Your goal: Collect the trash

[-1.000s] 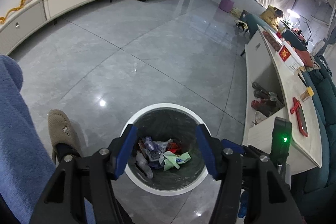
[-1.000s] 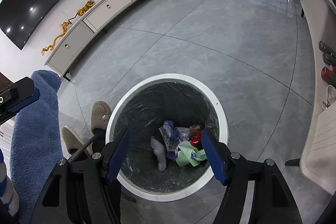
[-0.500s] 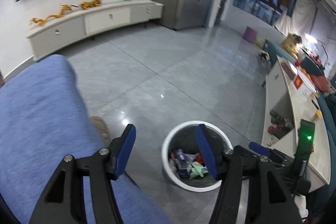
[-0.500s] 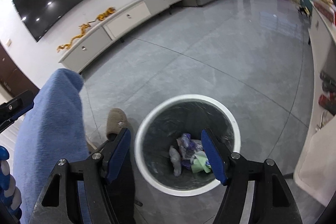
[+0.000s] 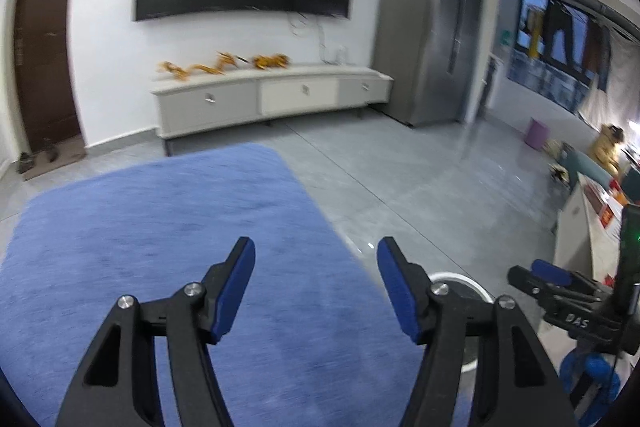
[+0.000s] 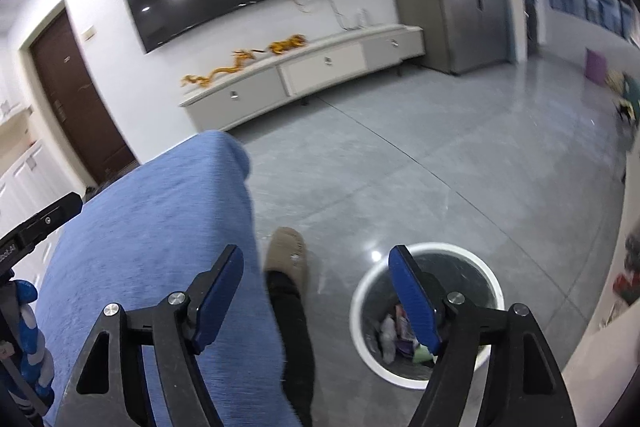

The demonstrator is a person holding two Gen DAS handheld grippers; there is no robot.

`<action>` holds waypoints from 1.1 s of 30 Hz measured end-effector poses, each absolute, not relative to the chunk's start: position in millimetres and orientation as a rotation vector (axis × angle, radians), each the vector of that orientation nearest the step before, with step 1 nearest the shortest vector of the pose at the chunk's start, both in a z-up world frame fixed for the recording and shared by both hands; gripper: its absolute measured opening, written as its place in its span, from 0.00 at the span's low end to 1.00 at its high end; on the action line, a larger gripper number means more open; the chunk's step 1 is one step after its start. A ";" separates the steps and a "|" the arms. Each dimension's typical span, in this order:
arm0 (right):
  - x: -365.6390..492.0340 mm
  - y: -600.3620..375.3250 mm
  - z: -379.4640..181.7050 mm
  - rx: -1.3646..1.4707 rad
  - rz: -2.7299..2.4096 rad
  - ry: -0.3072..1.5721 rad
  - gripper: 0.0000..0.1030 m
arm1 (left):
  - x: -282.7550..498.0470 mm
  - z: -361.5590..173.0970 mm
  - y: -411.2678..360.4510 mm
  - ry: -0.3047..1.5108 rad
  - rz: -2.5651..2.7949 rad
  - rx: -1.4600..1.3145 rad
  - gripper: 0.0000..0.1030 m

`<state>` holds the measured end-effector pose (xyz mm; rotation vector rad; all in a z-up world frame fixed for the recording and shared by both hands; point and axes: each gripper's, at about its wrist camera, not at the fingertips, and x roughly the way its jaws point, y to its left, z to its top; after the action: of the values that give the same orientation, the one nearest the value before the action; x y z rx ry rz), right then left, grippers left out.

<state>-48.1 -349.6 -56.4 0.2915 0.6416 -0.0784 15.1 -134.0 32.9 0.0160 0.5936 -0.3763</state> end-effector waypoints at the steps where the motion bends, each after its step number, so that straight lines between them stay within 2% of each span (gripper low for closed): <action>1: -47.2 -342.1 -53.2 0.275 -0.068 0.636 0.73 | 11.8 36.0 -120.6 0.575 -0.346 0.008 0.60; 16: -37.9 -260.2 -20.4 0.122 0.062 0.561 0.80 | -12.6 54.3 -6.0 0.481 -0.087 -0.113 0.61; 33: -46.6 -249.8 -19.7 0.101 0.072 0.525 0.84 | -42.0 60.0 -4.8 0.449 -0.019 -0.086 0.63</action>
<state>-46.6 -249.8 -19.7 0.1011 0.5253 0.0715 -42.0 -4.8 60.0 -0.0864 0.4489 -0.0193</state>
